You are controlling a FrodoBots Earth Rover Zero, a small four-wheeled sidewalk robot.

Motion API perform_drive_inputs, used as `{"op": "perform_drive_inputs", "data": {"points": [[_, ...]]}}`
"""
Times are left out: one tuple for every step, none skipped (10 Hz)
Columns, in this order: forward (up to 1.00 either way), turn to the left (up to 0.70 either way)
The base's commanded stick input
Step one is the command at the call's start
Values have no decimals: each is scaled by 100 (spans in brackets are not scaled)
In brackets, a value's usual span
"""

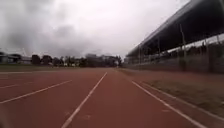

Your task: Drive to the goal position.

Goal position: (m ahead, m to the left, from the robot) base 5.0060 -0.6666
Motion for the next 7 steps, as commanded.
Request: {"op": "perform_drive_inputs", "data": {"points": [[70,0],[70,0],[70,0],[70,0],[70,0],[70,0],[70,0]]}}
